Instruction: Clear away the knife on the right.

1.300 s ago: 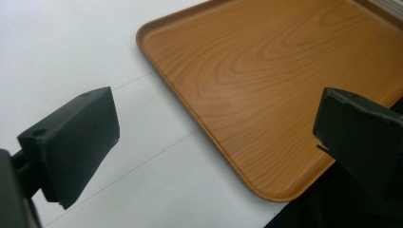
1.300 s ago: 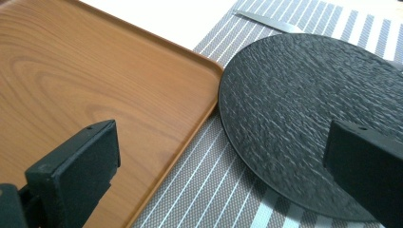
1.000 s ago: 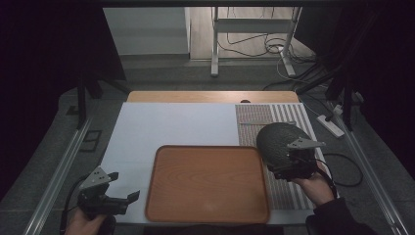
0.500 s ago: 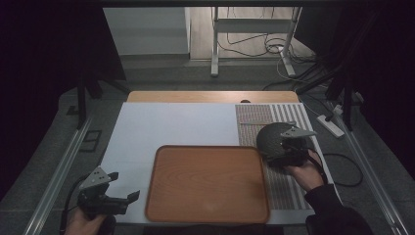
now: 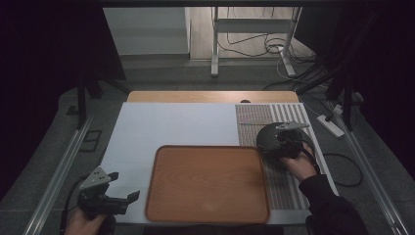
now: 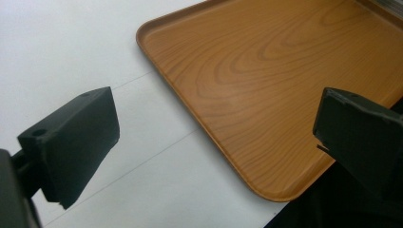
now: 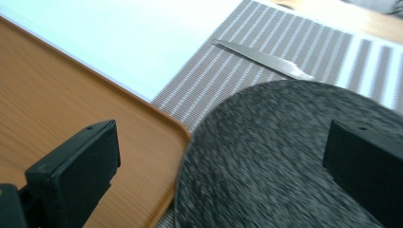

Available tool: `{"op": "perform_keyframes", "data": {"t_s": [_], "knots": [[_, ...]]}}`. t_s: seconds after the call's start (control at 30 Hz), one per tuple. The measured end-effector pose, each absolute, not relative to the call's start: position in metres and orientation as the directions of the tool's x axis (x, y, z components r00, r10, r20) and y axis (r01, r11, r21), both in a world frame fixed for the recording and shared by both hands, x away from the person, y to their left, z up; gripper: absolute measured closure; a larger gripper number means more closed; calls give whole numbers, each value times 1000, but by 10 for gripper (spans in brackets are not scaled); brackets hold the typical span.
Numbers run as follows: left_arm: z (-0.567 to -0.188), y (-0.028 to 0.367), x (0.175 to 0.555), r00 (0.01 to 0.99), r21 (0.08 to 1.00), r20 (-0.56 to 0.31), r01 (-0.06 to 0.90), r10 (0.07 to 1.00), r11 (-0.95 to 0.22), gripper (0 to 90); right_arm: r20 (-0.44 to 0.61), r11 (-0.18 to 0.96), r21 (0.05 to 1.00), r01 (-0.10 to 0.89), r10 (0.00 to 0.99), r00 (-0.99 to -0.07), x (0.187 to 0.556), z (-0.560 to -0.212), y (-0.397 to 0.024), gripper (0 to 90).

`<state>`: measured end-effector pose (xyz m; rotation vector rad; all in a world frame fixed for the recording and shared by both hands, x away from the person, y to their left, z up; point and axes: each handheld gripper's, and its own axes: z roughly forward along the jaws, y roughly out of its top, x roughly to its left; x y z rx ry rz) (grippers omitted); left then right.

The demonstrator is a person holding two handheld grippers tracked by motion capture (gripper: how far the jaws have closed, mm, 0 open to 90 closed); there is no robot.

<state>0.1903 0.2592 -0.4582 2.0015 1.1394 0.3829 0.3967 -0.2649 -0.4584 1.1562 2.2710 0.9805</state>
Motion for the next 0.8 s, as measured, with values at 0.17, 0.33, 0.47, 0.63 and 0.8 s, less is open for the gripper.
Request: {"op": "perform_keyframes", "data": {"t_s": [0.17,0.33,0.47,0.63,0.8], "knots": [[-458,259,190,552,754,-115,590,826,-289,16,-18,401,722,563,825,-565,406,-460,-262,0],[-458,259,190,552,754,-115,590,826,-289,16,-31,411,711,571,829,-559,416,-462,-261,0],[-458,259,190,552,754,-114,590,826,-290,16,-31,414,692,591,835,-550,426,-465,-259,0],[-458,259,190,553,754,-114,590,826,-291,16,-47,427,674,602,839,-542,434,-468,-256,0],[-458,259,190,553,753,-113,589,825,-292,16,-60,439,659,611,840,-539,445,-472,-255,0]]}}
